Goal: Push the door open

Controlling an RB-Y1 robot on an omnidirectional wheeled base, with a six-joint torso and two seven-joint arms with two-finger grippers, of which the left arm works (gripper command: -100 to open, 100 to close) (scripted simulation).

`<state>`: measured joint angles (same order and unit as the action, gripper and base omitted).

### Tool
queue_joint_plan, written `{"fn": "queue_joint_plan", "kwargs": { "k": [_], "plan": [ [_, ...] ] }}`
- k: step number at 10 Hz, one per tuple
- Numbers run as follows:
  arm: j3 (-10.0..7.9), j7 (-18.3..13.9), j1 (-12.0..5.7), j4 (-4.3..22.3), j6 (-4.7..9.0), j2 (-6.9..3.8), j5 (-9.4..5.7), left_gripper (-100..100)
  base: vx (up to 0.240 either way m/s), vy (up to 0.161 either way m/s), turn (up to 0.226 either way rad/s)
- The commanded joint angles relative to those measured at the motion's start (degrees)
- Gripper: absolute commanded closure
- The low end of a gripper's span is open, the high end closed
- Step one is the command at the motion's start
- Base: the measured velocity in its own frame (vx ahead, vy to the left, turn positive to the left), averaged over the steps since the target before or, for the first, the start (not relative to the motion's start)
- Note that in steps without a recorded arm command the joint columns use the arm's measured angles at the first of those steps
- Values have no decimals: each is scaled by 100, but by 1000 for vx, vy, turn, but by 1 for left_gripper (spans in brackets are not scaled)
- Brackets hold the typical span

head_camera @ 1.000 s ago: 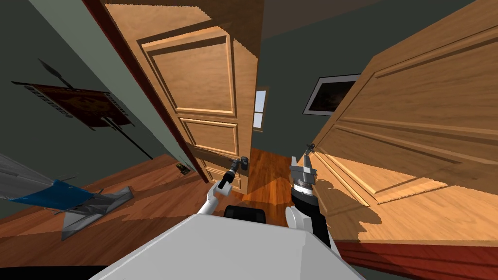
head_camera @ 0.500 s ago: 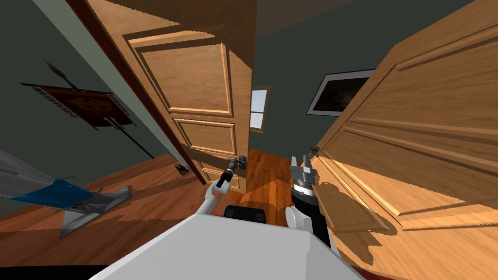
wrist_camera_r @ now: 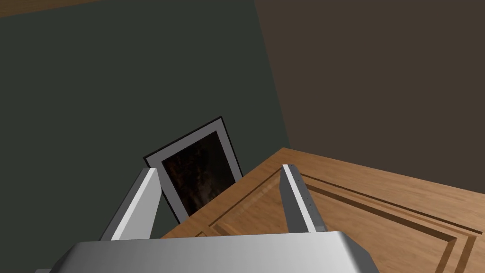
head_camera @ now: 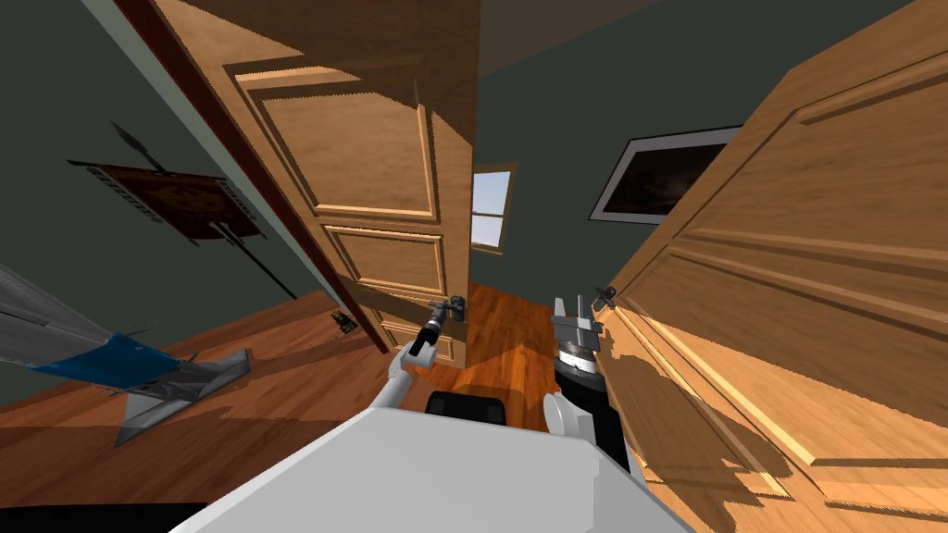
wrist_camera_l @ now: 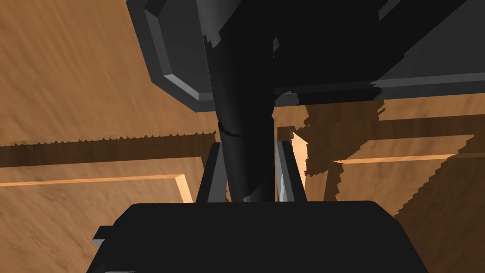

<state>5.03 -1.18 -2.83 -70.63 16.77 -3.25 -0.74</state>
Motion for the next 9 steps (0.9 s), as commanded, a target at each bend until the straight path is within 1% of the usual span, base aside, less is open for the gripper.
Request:
{"fn": "queue_joint_plan", "kwargs": {
  "k": [1,4,6,9],
  "plan": [
    [-206,28,4,-138,-73,-44,-21,100,163,-133,79],
    [-399,70,-18,-107,-83,1,-38,100,132,-129,70],
    [-573,109,-38,-78,-92,56,-53,100,157,-150,119],
    [-776,153,-62,-45,-102,145,-71,100,179,-128,75]
  ]
}}
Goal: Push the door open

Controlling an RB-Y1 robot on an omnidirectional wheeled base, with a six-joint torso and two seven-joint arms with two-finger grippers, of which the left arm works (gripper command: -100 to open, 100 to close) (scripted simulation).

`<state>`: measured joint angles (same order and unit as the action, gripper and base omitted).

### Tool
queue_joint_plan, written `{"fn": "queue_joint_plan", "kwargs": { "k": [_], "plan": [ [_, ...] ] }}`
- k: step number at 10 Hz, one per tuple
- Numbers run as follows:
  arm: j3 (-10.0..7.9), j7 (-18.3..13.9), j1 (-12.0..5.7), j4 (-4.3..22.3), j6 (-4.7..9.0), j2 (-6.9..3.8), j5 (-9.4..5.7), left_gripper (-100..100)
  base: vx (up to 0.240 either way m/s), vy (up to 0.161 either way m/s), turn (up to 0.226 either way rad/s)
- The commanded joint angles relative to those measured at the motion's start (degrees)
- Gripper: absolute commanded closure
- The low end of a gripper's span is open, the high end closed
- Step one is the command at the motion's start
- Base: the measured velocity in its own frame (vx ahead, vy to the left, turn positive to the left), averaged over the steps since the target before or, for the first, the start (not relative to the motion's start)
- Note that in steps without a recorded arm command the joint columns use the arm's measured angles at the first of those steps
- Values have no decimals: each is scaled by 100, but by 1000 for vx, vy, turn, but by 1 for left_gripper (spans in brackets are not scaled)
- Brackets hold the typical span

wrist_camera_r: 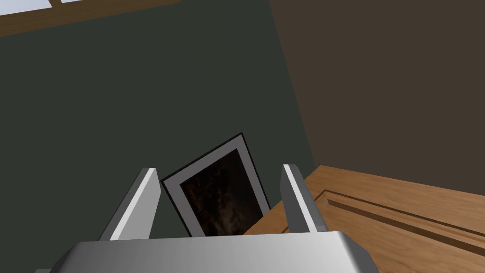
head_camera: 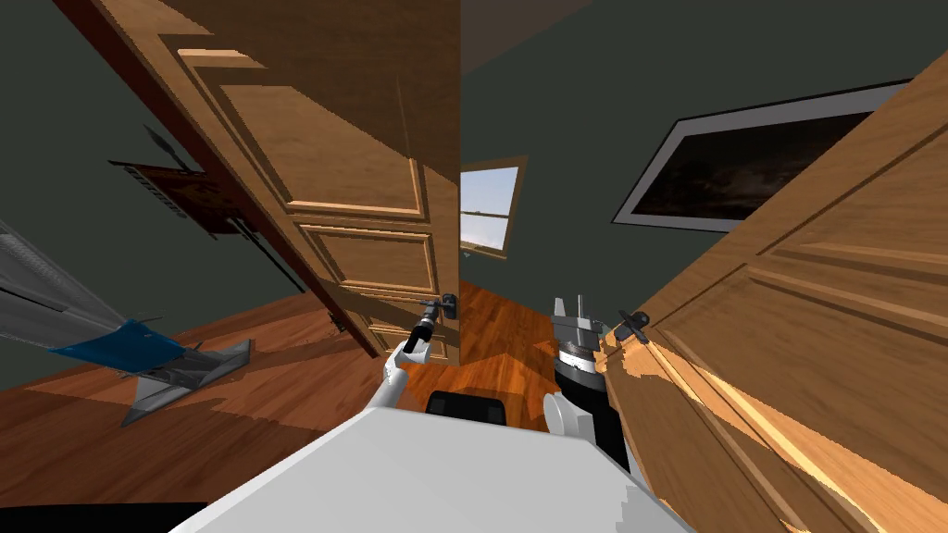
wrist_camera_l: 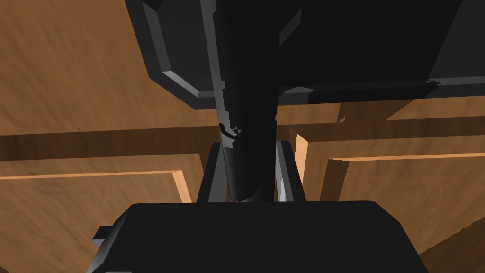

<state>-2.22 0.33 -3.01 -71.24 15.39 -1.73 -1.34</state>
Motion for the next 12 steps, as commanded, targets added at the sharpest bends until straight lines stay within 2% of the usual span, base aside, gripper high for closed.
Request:
{"fn": "queue_joint_plan", "kwargs": {
  "k": [1,2,3,4,8,12],
  "plan": [
    [-100,13,-50,24,34,18,-14,100,166,-134,74],
    [-153,25,-56,33,31,49,-19,100,165,-95,66],
    [-141,25,-48,71,38,30,-16,100,75,-29,35],
    [-241,38,-62,70,43,-40,-31,100,120,-14,33],
    [-435,72,-72,83,45,-154,-57,100,173,-56,49],
    [-709,121,-87,101,47,-250,-95,100,203,-69,59]
  ]
}}
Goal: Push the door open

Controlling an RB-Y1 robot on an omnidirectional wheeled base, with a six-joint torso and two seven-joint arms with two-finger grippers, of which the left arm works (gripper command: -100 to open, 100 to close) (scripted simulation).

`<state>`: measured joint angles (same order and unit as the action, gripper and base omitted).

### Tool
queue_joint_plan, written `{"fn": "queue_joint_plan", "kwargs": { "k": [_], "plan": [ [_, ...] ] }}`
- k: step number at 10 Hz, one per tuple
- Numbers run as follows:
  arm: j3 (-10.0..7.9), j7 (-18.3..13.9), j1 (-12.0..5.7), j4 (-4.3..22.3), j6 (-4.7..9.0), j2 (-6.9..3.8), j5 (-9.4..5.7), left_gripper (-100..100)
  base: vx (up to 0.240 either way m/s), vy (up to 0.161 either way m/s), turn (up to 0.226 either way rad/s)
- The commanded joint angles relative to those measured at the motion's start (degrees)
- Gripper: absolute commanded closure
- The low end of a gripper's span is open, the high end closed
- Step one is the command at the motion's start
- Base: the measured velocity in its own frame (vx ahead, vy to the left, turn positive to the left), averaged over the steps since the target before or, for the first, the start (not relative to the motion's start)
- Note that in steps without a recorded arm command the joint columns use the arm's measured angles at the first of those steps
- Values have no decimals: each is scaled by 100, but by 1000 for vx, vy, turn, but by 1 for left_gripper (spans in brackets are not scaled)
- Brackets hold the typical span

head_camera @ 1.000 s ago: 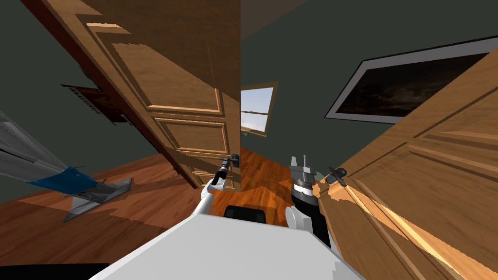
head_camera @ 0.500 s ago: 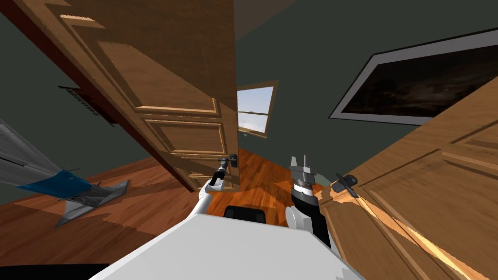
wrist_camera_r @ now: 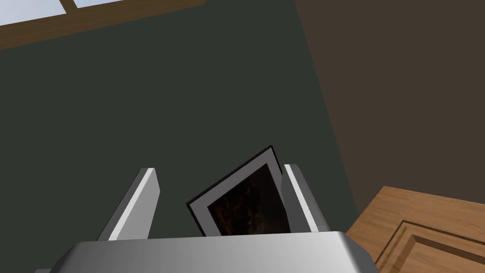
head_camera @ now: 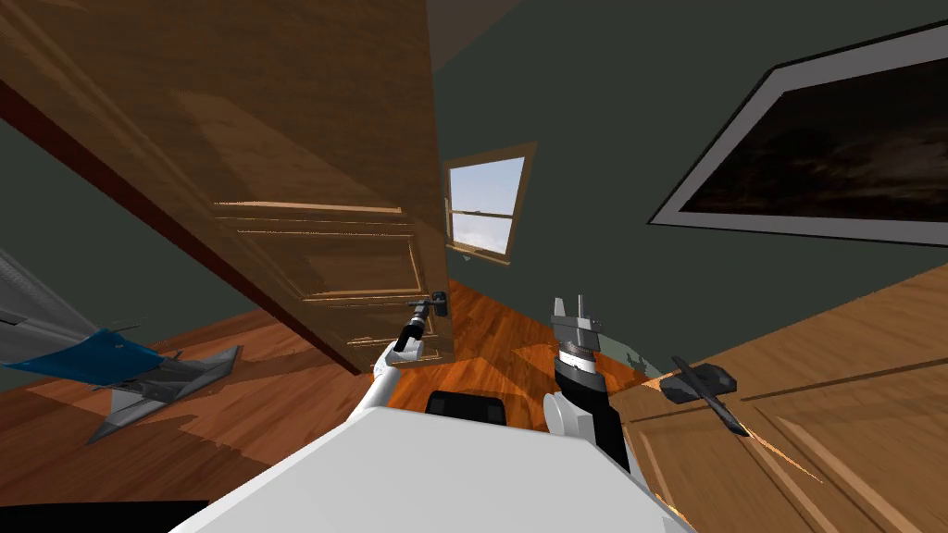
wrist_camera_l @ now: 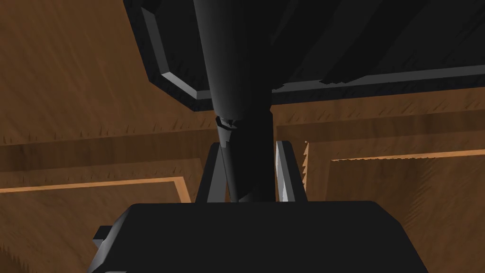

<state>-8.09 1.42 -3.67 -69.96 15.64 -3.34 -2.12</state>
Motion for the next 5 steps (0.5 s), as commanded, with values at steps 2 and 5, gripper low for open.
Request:
{"fn": "queue_joint_plan", "kwargs": {
  "k": [2,5],
  "plan": [
    [-237,32,-27,-19,23,-112,-32,100,168,-78,59],
    [-397,60,-36,-9,25,-130,-54,100,131,-67,67]
  ]
}}
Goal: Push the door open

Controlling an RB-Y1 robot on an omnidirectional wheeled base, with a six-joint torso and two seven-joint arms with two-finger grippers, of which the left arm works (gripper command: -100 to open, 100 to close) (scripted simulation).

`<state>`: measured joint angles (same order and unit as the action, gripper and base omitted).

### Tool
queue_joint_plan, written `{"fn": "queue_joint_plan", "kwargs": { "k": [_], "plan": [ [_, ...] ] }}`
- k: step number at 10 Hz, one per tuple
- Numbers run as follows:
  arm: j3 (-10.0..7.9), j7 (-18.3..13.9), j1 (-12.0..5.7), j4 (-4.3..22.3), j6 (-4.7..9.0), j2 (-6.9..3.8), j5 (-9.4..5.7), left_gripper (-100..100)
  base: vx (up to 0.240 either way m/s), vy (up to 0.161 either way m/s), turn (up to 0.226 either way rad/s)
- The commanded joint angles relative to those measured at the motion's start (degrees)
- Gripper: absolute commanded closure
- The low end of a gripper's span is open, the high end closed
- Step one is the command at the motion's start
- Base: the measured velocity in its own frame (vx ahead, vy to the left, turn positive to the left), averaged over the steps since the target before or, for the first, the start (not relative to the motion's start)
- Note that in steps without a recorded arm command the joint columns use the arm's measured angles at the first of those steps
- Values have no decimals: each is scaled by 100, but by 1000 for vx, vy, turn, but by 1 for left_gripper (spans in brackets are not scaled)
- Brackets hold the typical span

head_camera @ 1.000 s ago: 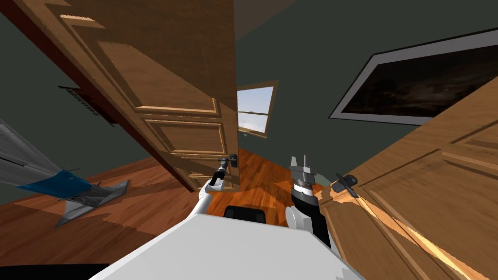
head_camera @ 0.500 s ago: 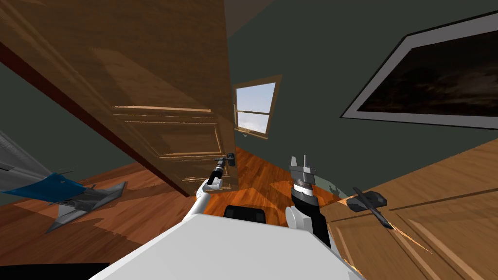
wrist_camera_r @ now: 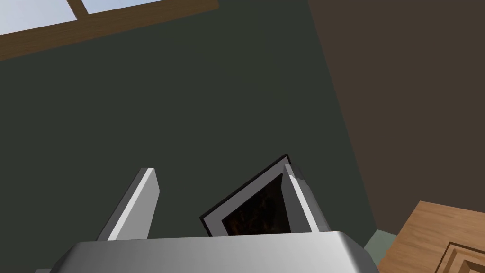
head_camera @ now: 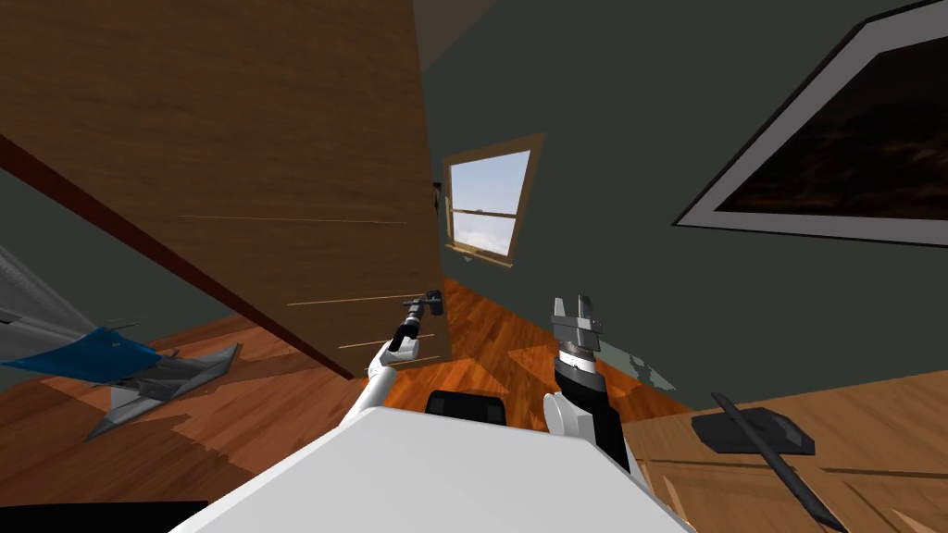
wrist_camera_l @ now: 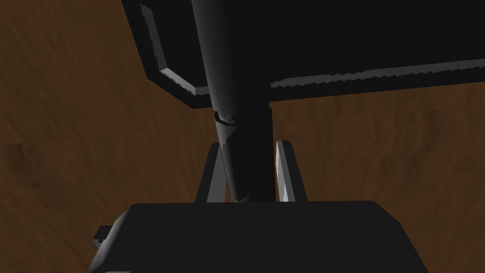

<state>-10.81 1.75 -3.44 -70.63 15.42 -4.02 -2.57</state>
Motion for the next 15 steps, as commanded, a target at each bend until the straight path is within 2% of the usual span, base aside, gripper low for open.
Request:
{"fn": "queue_joint_plan", "kwargs": {
  "k": [1,8,9,10,15],
  "plan": [
    [-165,34,-62,61,47,-64,-15,100,103,-49,46],
    [-599,110,-86,90,51,-21,-74,100,135,-67,65],
    [-599,110,-86,90,51,-21,-74,100,140,-52,33],
    [-707,129,-92,97,52,9,-88,100,151,-42,81],
    [-1014,183,-109,118,55,153,-130,100,195,-88,84]
  ]
}}
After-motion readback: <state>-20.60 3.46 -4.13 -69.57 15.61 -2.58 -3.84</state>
